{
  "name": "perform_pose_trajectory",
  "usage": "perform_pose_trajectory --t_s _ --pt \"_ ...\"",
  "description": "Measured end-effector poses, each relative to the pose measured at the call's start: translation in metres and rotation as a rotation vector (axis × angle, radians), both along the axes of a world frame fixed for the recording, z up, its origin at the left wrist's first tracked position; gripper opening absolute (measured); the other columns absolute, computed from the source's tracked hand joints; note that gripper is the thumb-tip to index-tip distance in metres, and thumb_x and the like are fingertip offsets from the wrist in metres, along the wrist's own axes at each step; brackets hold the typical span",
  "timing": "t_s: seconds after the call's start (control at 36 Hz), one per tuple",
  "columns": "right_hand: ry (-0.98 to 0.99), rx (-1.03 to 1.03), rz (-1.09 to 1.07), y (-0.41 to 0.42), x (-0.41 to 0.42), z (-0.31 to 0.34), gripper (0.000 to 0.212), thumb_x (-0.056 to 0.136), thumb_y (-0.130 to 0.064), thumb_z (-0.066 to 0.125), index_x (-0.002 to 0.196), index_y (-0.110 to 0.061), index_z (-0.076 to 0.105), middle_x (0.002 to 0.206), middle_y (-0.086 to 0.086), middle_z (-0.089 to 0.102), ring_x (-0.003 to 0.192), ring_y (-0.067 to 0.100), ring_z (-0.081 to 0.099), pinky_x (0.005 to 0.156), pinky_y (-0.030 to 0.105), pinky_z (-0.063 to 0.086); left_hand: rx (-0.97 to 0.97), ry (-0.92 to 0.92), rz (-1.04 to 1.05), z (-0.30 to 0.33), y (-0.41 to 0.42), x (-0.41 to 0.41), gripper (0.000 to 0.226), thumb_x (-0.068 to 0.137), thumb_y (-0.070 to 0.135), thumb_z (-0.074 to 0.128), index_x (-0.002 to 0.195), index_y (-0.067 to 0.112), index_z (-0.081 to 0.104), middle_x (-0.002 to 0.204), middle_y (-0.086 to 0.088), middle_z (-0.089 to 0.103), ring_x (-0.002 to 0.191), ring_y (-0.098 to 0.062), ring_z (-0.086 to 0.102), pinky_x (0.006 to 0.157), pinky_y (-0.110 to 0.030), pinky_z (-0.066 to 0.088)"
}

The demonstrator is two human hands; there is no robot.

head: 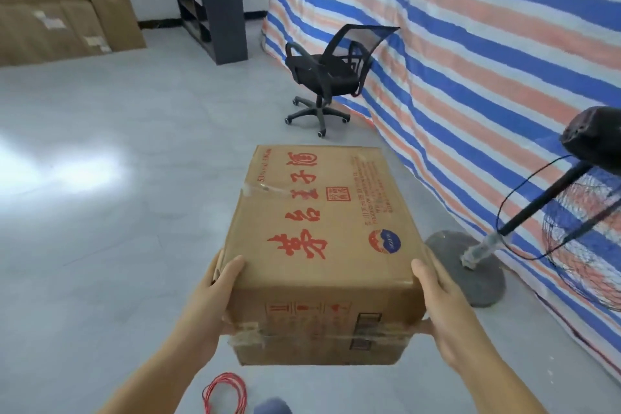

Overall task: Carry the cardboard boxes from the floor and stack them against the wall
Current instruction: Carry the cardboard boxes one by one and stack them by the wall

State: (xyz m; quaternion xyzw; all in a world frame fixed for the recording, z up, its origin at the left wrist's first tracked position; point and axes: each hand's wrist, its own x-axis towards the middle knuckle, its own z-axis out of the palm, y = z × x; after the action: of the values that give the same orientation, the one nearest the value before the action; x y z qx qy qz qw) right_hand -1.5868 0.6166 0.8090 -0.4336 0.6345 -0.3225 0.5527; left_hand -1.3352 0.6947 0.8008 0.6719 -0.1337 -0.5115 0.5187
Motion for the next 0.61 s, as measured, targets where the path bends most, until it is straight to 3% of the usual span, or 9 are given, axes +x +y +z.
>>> perform_pose_trajectory --t_s 0.08,0.14,0.22,0.28,0.33,0.47,0.61 --pt "0.007 0.005 0.089 -0.045 0.020 -0.001 0.017 0.099 -0.042 0.037 0.106 -0.058 0.037 0.096 -0.032 0.047 0.101 0.010 0.044 0.079 0.038 0.044 -0.001 -0.007 0.084 0.002 -0.028 0.013 0.018 0.096 0.034 0.049 0.113 0.039 0.051 0.098 0.013 0.057 0.085 -0.011 0.056 0.079 -0.053 0.053" --pt "0.004 0.008 0.144 -0.075 0.036 -0.005 0.018 0.099 -0.042 0.037 0.107 -0.058 0.036 0.097 -0.031 0.048 0.102 0.009 0.044 0.076 0.036 0.047 -0.008 -0.019 0.122 0.001 -0.048 0.025 0.022 0.096 0.035 0.048 0.117 0.039 0.050 0.102 0.014 0.057 0.086 -0.008 0.056 0.065 -0.044 0.054" --pt "0.003 -0.005 0.247 -0.121 0.066 -0.013 0.025 0.099 -0.043 0.037 0.121 -0.055 0.040 0.112 -0.021 0.057 0.099 0.006 0.054 0.092 0.045 0.049 0.008 -0.053 0.224 -0.004 -0.075 0.049 0.027 0.096 0.033 0.050 0.122 0.037 0.049 0.096 0.016 0.055 0.081 -0.005 0.054 0.045 -0.030 0.050" --pt "0.011 -0.023 0.301 -0.153 0.090 -0.014 0.024 0.100 -0.043 0.035 0.120 -0.054 0.039 0.105 -0.024 0.055 0.091 0.002 0.053 0.088 0.041 0.049 0.000 -0.050 0.251 -0.009 -0.095 0.068 0.032 0.096 0.033 0.050 0.127 0.034 0.050 0.100 0.014 0.057 0.083 -0.007 0.055 0.040 -0.027 0.048" --pt "0.010 -0.038 0.357 -0.186 0.117 -0.015 0.022 0.100 -0.043 0.035 0.115 -0.058 0.041 0.105 -0.024 0.057 0.091 0.001 0.053 0.085 0.042 0.050 -0.021 -0.047 0.284 -0.013 -0.118 0.091 0.036 0.095 0.035 0.050 0.132 0.034 0.050 0.105 0.012 0.059 0.088 -0.009 0.056 0.043 -0.029 0.048" --pt "0.004 -0.048 0.442 -0.272 0.195 -0.012 0.039 0.099 -0.044 0.035 0.138 -0.050 0.037 0.123 -0.017 0.056 0.104 0.006 0.054 0.096 0.049 0.048 -0.034 -0.038 0.380 -0.009 -0.184 0.155 0.029 0.095 0.034 0.050 0.124 0.035 0.051 0.105 0.010 0.057 0.086 -0.009 0.055 0.040 -0.029 0.049" --pt "-0.033 -0.070 0.519 -0.347 0.275 0.005 0.038 0.099 -0.046 0.034 0.137 -0.052 0.035 0.118 -0.022 0.056 0.100 0.004 0.054 0.095 0.052 0.049 -0.062 -0.081 0.452 0.008 -0.244 0.227 0.038 0.093 0.036 0.053 0.131 0.034 0.047 0.110 0.010 0.056 0.090 -0.011 0.055 0.052 -0.040 0.055"
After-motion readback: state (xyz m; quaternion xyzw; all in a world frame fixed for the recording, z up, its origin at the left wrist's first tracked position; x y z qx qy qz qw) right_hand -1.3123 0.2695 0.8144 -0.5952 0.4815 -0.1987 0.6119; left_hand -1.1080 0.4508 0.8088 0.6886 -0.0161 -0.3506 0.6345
